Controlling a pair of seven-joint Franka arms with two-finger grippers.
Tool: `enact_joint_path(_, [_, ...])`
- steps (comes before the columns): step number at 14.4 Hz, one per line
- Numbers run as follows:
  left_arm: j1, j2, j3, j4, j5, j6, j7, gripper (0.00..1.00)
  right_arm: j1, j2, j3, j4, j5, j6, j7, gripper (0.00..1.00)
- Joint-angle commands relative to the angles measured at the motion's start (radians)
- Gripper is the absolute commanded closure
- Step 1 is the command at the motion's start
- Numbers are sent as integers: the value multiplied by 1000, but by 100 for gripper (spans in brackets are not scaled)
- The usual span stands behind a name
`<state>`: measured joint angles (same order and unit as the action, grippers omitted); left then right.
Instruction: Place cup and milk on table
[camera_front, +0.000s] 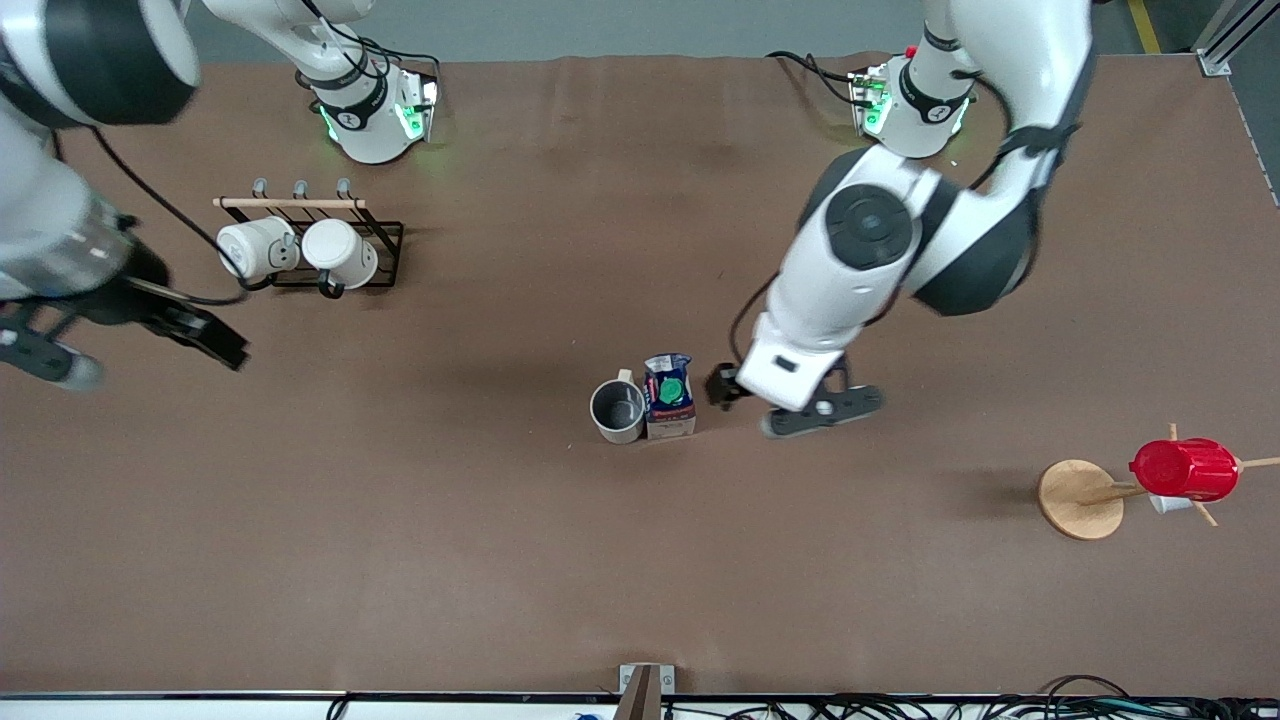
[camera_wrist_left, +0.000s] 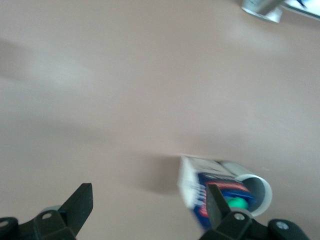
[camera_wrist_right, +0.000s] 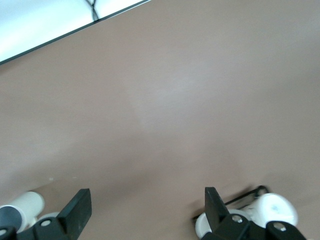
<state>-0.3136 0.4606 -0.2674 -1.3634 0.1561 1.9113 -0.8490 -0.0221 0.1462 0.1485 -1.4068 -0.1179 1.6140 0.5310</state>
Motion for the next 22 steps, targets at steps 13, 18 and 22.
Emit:
enact_joint_path(13, [321,-388,-9,-147,-53,-307,573,0,34,-123,-207,-60,144,-134,-419,0])
enact_joint_path(18, [324,-534,95,-301,-154,-307,734,0,33,-125,-207,-70,144,-126,-417,0])
enact_joint_path(22, [320,-577,128,-329,-164,-314,788,0,33,-123,-208,-69,145,-128,-417,0])
